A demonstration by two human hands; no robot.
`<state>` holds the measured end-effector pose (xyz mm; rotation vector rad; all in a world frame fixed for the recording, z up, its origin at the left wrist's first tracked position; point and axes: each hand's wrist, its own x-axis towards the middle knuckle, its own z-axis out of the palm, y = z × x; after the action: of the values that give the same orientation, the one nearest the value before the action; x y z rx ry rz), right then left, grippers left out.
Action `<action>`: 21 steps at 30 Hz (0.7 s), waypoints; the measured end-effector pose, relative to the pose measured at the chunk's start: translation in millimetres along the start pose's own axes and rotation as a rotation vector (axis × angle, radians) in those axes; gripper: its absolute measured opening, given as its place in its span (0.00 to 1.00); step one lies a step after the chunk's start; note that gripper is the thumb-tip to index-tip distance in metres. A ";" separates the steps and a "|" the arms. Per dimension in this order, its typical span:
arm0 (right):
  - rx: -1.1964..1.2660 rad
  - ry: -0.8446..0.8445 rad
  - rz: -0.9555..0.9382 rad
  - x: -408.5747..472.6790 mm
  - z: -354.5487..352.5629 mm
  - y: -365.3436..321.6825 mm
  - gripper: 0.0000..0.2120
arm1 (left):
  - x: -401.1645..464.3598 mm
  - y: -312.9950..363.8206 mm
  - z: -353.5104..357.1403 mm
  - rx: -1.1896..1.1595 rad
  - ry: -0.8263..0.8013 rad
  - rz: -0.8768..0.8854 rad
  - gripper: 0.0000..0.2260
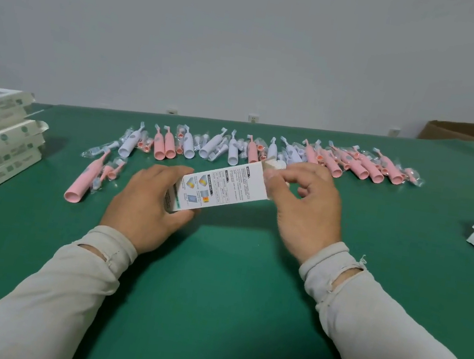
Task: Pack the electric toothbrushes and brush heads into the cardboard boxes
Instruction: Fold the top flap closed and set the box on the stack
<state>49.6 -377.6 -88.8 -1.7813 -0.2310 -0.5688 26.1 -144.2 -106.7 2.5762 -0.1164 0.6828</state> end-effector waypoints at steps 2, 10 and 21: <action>0.015 -0.199 0.013 -4.0 5.0 -4.9 0.14 | -1.0 1.9 0.8 -0.015 0.000 0.022 0.26; -0.068 -0.442 -0.111 10.5 -21.7 -5.2 0.18 | 0.0 -6.1 -2.4 -0.028 -0.027 -0.005 0.25; -0.179 -0.426 -0.285 13.5 -25.2 7.7 0.19 | 0.1 -5.0 -2.2 -0.056 -0.023 -0.023 0.24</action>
<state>58.2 -405.5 -83.9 -2.0483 -0.7569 -0.4109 26.2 -138.8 -107.1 2.5280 -0.1118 0.6322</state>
